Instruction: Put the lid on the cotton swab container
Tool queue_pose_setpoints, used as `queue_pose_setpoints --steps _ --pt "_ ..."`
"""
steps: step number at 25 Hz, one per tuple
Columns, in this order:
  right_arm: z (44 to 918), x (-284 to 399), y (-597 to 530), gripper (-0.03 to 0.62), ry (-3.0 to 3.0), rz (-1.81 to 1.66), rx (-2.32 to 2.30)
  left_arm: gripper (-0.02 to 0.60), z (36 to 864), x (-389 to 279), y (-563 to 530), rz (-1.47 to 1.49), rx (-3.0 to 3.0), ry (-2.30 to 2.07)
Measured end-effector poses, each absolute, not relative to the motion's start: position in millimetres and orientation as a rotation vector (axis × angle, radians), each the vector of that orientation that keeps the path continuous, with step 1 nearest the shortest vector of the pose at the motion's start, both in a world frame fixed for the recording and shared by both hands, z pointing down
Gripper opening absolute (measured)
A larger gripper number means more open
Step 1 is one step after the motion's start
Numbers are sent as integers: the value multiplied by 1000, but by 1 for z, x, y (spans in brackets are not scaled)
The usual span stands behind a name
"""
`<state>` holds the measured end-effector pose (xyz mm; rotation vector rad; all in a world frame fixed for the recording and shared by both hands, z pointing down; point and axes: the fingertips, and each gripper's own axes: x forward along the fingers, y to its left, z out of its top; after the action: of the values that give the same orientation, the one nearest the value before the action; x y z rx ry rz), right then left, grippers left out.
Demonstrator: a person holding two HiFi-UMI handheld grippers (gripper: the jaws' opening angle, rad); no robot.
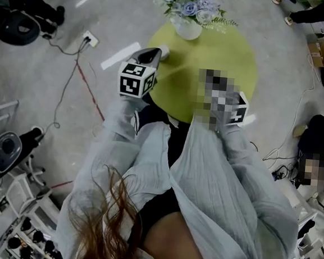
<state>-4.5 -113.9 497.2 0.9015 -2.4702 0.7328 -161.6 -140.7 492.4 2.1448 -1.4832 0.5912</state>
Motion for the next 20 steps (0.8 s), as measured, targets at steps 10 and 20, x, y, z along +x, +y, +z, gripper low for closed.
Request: queue_pose_setpoints --steps 10,20 --pt "458 -13 -118 2 -2593 655 811 18 460 -157 -111 470 2118 -1610" --pt "436 -13 -130 2 -2655 578 740 18 455 -172 -71 346 1981 -1758"
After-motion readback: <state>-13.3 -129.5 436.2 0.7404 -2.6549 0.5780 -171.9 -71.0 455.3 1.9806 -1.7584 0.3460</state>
